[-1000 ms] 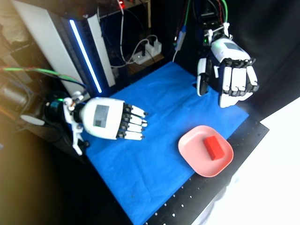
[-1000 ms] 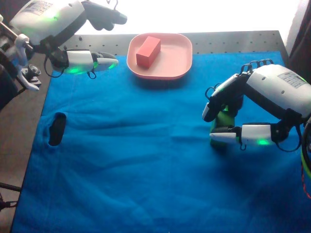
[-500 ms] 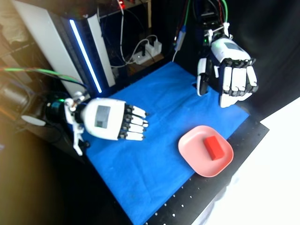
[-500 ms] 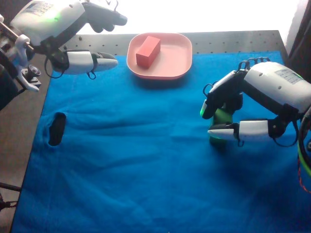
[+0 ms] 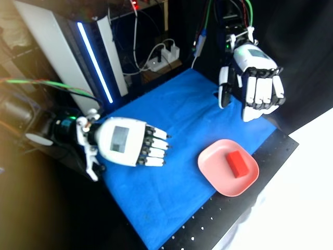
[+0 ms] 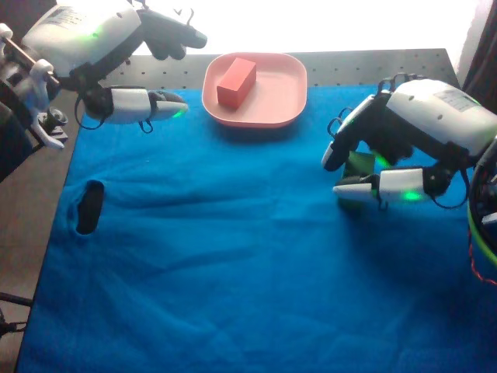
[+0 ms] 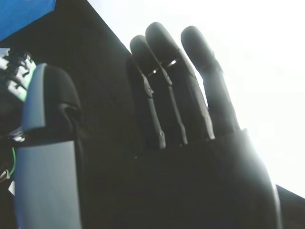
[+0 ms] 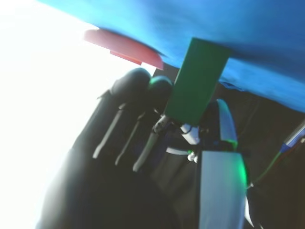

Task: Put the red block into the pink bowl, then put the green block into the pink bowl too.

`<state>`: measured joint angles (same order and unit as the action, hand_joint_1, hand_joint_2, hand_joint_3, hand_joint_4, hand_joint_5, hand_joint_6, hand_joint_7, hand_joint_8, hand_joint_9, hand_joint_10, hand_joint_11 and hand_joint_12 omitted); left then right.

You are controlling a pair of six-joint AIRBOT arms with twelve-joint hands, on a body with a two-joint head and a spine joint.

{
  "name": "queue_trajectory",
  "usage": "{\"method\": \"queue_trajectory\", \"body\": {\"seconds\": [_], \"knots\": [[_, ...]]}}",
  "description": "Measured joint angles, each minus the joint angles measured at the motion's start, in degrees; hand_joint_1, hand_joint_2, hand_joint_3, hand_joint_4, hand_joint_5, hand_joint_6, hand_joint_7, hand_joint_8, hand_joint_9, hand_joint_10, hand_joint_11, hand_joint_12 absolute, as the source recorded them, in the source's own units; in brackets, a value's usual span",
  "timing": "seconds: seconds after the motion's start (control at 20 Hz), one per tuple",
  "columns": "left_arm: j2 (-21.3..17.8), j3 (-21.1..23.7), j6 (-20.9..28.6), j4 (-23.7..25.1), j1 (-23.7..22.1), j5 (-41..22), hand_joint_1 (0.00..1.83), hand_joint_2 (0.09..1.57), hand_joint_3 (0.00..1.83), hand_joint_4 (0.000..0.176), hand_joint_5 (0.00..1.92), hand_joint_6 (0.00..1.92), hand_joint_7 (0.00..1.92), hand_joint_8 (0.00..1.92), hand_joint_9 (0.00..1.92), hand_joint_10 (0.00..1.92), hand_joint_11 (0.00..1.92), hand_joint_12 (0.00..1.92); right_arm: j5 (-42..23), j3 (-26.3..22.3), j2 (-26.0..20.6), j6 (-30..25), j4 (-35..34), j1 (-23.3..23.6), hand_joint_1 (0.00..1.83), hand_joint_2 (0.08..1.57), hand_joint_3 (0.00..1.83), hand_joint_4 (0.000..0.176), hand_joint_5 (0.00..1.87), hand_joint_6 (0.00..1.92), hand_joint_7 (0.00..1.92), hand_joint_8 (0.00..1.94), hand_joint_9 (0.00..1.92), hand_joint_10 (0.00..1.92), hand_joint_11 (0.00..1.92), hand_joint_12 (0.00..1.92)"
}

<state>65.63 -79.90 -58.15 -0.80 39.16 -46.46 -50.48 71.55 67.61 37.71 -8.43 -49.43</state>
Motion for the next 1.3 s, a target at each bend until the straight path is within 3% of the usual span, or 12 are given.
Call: {"method": "queue_trajectory", "body": {"seconds": [0.05, 0.1, 0.15, 0.25, 0.5, 0.6, 0.8, 0.85, 1.0, 1.1, 1.2, 1.3], "knots": [[0.22, 0.00, -0.09, -0.04, 0.07, 0.09, 1.03, 0.97, 0.00, 0.000, 0.77, 0.01, 0.76, 0.65, 0.67, 0.89, 0.27, 1.39, 0.57, 0.42, 0.00, 0.11, 0.15, 0.52, 1.40, 1.03, 0.00, 0.000, 1.05, 0.81, 1.26, 0.32, 1.15, 0.95, 0.95, 1.16], [0.33, 0.00, -0.15, 0.02, 0.13, 0.09, 1.06, 0.96, 0.00, 0.000, 0.78, 0.02, 0.76, 0.61, 0.68, 0.87, 0.31, 1.36, 0.74, 0.76, 0.00, 0.42, 0.11, 0.90, 1.40, 1.03, 0.00, 0.000, 1.03, 0.84, 1.28, 0.26, 1.16, 0.93, 0.99, 1.07], [0.37, 0.00, -0.13, 0.70, 0.20, 0.20, 1.03, 0.96, 0.00, 0.000, 0.78, 0.02, 0.77, 0.58, 0.66, 0.87, 0.22, 1.41, 1.09, 1.09, -0.02, 0.46, 0.07, 1.51, 1.40, 1.04, 0.00, 0.000, 1.05, 0.76, 1.31, 0.20, 1.10, 1.07, 1.00, 1.20], [0.70, 0.00, -0.13, 0.98, 0.17, 0.35, 0.98, 0.95, 0.00, 0.000, 0.79, 0.01, 0.81, 0.52, 0.65, 0.86, 0.17, 1.39, 1.55, 1.66, 0.00, 0.52, 0.17, 2.19, 1.40, 1.02, 0.00, 0.000, 1.03, 0.81, 1.32, 0.32, 1.15, 0.86, 0.94, 1.04], [0.94, 0.00, -0.13, 1.27, 0.17, 0.46, 0.96, 0.95, 0.00, 0.000, 0.80, 0.01, 0.84, 0.53, 0.60, 0.87, 0.08, 1.44, 2.97, 3.04, 0.04, 0.59, 1.29, 4.83, 1.40, 1.05, 0.00, 0.000, 0.99, 0.76, 1.16, 0.67, 1.09, 1.03, 0.98, 1.17], [1.14, 0.07, -0.15, 1.62, 0.20, 0.63, 0.96, 0.94, 0.00, 0.000, 0.81, 0.01, 0.85, 0.56, 0.60, 0.92, 0.07, 1.47, 3.39, 3.50, 0.11, 0.59, 2.34, 5.92, 1.41, 1.01, 0.00, 0.000, 1.08, 0.68, 1.29, 0.39, 1.17, 0.88, 0.99, 1.10], [1.38, 0.11, -0.15, 1.84, 0.48, 1.07, 0.97, 0.94, 0.00, 0.000, 0.80, 0.00, 0.84, 0.59, 0.58, 0.94, 0.07, 1.47, 4.31, 4.94, 0.46, 0.59, 3.21, 7.39, 1.40, 1.03, 0.00, 0.000, 1.09, 0.64, 1.24, 0.52, 1.09, 0.99, 0.97, 1.15], [1.42, 0.11, -0.15, 1.81, 0.48, 1.11, 0.93, 0.95, 0.01, 0.000, 0.79, 0.00, 0.83, 0.60, 0.56, 0.93, 0.04, 1.46, 5.07, 5.49, 0.72, 0.61, 3.19, 7.82, 1.40, 1.03, 0.00, 0.000, 1.15, 0.49, 1.22, 0.60, 1.05, 1.08, 0.90, 1.25], [1.42, 0.11, -0.15, 1.92, 0.48, 1.22, 0.98, 0.94, 0.00, 0.000, 0.80, 0.01, 0.82, 0.61, 0.55, 0.95, 0.05, 1.50, 5.77, 6.75, 1.20, 0.61, 3.28, 9.31, 1.40, 1.03, 0.00, 0.000, 1.13, 0.52, 1.25, 0.55, 1.05, 1.08, 0.87, 1.33], [1.42, 0.24, -0.15, 1.90, 0.48, 1.22, 0.98, 0.95, 0.00, 0.000, 0.80, 0.00, 0.82, 0.63, 0.57, 0.97, 0.11, 1.47, 5.77, 7.58, 1.36, 0.61, 3.37, 10.34, 1.40, 1.03, 0.00, 0.000, 1.11, 0.64, 1.29, 0.38, 1.08, 1.05, 0.91, 1.28], [1.42, 0.48, -0.13, 1.90, 0.72, 1.09, 0.97, 0.94, 0.00, 0.000, 0.80, 0.00, 0.84, 0.62, 0.58, 0.96, 0.12, 1.45, 5.79, 8.46, 1.86, 0.61, 3.15, 10.86, 1.41, 1.03, 0.00, 0.000, 1.11, 0.58, 1.25, 0.42, 1.08, 1.13, 0.98, 1.34], [1.92, 0.70, -0.15, 2.10, 1.16, 1.29, 0.98, 0.93, 0.00, 0.000, 0.81, 0.00, 0.88, 0.54, 0.64, 0.87, 0.16, 1.42, 6.12, 9.86, 3.13, 0.61, 3.23, 12.11, 1.40, 1.01, 0.00, 0.000, 1.19, 0.48, 1.40, 0.11, 1.13, 1.11, 1.00, 1.44]]}}
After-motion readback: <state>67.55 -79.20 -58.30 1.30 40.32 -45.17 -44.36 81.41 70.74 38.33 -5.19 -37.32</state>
